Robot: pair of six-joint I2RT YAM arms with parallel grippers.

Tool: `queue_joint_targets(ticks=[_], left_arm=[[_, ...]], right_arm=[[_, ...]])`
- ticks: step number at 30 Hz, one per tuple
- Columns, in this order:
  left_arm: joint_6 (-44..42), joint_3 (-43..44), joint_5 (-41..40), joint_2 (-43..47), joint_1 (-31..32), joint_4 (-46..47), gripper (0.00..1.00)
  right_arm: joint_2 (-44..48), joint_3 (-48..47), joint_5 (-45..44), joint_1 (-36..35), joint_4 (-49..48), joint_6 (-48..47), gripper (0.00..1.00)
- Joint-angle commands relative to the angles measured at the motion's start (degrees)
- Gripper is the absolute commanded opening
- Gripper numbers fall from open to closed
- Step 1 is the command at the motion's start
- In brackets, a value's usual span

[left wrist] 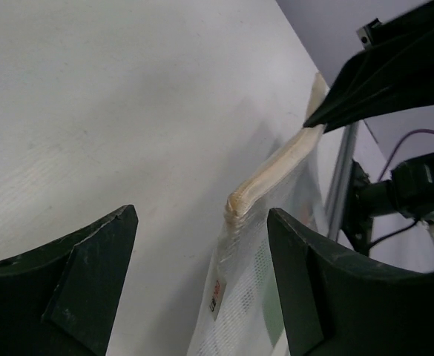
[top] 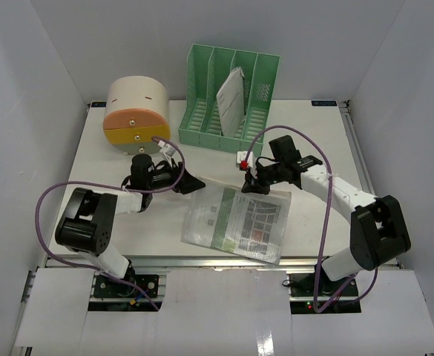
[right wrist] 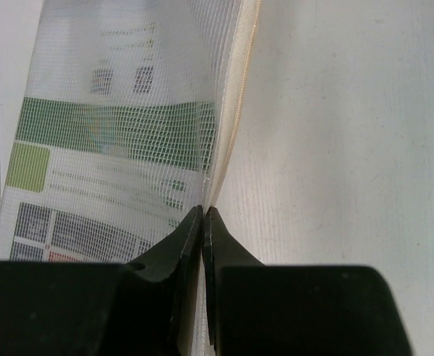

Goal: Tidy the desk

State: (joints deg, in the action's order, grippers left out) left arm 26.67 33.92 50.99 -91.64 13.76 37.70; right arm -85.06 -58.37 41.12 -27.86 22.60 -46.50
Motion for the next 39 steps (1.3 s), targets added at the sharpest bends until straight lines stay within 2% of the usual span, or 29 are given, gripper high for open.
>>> queue_joint_targets(ticks=[1, 6, 10, 12, 13, 15, 16, 17, 20, 21, 23, 24, 26, 30, 32, 35, 39], left_arm=[[8.9, -0.6, 13.5, -3.3, 0.0, 14.7, 0.72], [15.3, -2.1, 17.5, -3.6, 0.0, 24.1, 0.70], [18.6, -1.4, 21.5, -2.3, 0.3, 25.4, 0.61], [13.7, 0.4, 22.3, -0.7, 0.5, 18.1, 0.48], [13.4, 1.9, 22.3, -0.6, 0.5, 12.6, 0.48], [-2.9, 8.7, 18.3, 1.8, 2.2, -13.0, 0.36], [-8.8, 11.4, 15.8, 2.4, 3.4, -20.7, 0.32], [-12.5, 12.9, 14.2, 2.3, 4.2, -26.2, 0.24], [-15.5, 16.6, 11.7, 2.3, 4.7, -32.5, 0.02], [-15.9, 17.1, 11.0, 2.9, 4.7, -33.3, 0.00], [-16.1, 18.1, 8.5, 4.2, 4.7, -34.9, 0.00], [-16.2, 19.0, 6.9, 4.7, 4.6, -35.8, 0.00], [-16.0, 20.6, 3.0, 7.1, 4.7, -37.3, 0.00], [-15.5, 25.4, -6.5, 12.2, 4.7, -41.2, 0.00], [-15.2, 29.9, -9.7, 14.1, 4.6, -44.1, 0.00], [-13.5, 37.5, -13.7, 15.1, 4.6, -47.6, 0.00], [-11.4, 45.5, -15.6, 16.4, 4.7, -48.7, 0.00]], right_arm=[[1.4, -2.2, 2.9, -0.1, -0.8, 1.0, 0.08], [1.0, -3.3, 1.6, 0.5, -0.9, 1.8, 0.08], [1.6, -4.1, 1.7, 1.4, -0.8, 2.3, 0.08], [2.2, -4.6, 1.9, 1.5, -0.8, 2.4, 0.08], [2.4, -4.6, 1.9, 1.5, -0.8, 2.5, 0.08], [3.3, -5.1, 2.1, 1.5, -0.8, 2.9, 0.10], [3.7, -5.2, 2.1, 1.6, -0.7, 3.0, 0.11], [3.9, -5.3, 2.1, 1.5, -0.7, 3.1, 0.12], [5.0, -5.2, 2.0, 1.5, -0.7, 3.4, 0.18], [5.3, -5.1, 1.7, 1.5, -0.7, 3.6, 0.25], [6.4, -4.7, 0.6, 1.5, -0.8, 3.6, 0.52], [7.1, -4.5, -0.7, 1.6, -1.0, 3.6, 0.74], [9.5, -3.3, -4.6, 1.5, -2.1, 3.9, 0.90], [14.2, -1.8, -10.5, 2.9, -5.2, 5.7, 0.90], [16.9, -1.1, -10.4, 5.2, -8.5, 10.2, 0.90], [19.1, 1.8, -8.2, 14.4, -15.2, 19.2, 0.90], [19.8, 3.8, -4.0, 21.7, -18.1, 20.4, 0.90]])
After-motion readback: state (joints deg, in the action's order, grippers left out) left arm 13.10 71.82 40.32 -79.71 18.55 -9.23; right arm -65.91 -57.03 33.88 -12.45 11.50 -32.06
